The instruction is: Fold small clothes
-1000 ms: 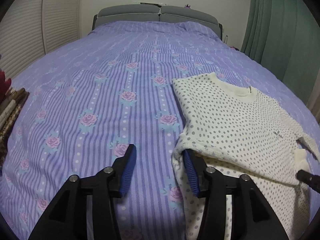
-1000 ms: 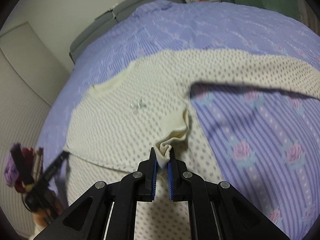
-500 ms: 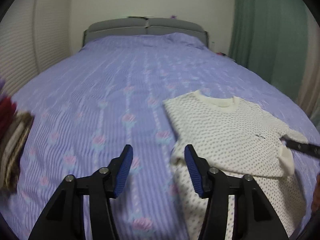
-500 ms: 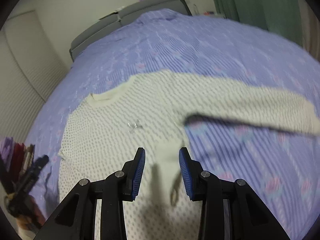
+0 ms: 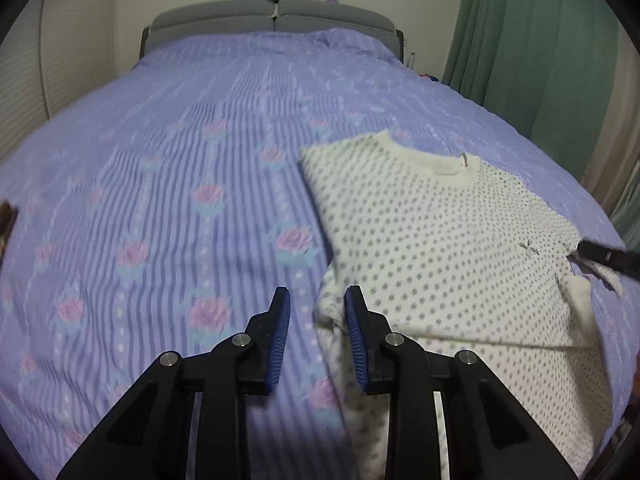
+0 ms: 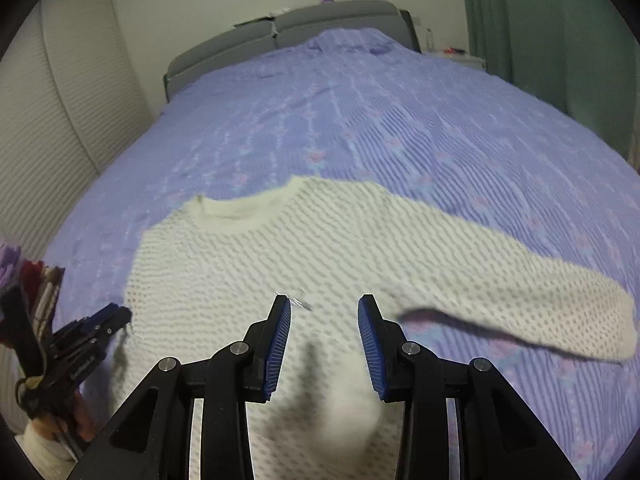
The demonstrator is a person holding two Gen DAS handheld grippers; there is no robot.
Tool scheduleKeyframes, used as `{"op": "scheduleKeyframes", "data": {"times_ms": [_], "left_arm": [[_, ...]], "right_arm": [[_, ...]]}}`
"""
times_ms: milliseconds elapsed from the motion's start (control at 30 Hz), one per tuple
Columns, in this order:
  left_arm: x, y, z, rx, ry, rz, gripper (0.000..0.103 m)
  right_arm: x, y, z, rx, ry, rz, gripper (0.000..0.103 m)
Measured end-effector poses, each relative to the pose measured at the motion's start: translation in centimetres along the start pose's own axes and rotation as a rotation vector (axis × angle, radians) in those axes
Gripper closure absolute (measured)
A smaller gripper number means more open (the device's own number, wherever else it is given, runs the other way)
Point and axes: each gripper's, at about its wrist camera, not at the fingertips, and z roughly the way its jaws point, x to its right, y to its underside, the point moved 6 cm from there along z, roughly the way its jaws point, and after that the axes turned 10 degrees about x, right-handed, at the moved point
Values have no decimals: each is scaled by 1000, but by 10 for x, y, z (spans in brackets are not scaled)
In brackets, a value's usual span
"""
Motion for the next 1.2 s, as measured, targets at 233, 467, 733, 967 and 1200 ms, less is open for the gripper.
{"op": "scheduleKeyframes", "data": {"times_ms": [233,467,733,967,1200], "left_arm": [[-2,0,-5,-6,-35,-7,72],[-8,0,-38,15,-181,89,72],[43,-16,-96,97,-84,129,44],[139,-32,-95,113,26,184,16],[242,-30,-52,51,140,261,16]], "right_arm": [[20,25,-2,-48,28,41,66],[37,31,-32,-17,46,83,66],[60,32,-73,57,75,107,44],[109,31,-98,114,125,202,44],[183,38,-109,151,210,376,44]]}}
